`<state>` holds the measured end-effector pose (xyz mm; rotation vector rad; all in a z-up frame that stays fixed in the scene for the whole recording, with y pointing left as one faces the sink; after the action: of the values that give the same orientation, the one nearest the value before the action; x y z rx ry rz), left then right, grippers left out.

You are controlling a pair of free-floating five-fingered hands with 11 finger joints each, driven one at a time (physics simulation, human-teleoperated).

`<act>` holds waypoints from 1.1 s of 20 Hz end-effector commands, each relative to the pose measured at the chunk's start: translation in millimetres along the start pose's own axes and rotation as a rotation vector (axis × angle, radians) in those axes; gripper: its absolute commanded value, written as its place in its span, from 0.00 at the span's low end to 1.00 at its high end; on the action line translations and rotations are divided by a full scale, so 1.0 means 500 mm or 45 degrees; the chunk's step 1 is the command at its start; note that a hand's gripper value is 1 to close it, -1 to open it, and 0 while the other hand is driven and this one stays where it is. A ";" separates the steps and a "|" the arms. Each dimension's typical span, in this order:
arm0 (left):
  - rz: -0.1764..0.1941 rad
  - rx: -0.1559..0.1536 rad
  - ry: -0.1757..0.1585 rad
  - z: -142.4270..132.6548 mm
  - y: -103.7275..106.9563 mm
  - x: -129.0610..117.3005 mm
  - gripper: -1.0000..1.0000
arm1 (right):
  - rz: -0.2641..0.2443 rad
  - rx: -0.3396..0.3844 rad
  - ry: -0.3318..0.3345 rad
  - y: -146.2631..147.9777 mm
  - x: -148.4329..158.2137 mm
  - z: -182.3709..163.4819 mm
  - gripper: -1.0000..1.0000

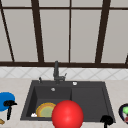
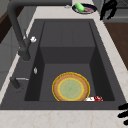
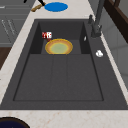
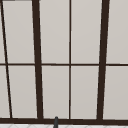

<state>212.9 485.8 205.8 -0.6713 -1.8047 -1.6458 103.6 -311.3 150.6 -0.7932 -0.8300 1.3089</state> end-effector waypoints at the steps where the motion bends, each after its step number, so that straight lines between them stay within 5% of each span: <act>1: -0.050 -0.075 -0.066 0.029 -0.030 0.016 0.00 | 0.000 0.000 0.000 0.000 0.000 0.000 0.50; 14: -0.082 -0.092 -0.051 0.141 -0.102 0.030 0.00 | 0.000 0.000 0.000 0.000 0.000 0.000 0.50; 22: -0.047 -0.130 -0.059 0.165 -0.105 -0.002 0.00 | 0.000 0.000 0.000 0.000 0.000 0.000 0.50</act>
<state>163.4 561.5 168.9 -0.6546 -1.8020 -1.6665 103.6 -311.3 150.6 -0.7932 -0.8300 1.3089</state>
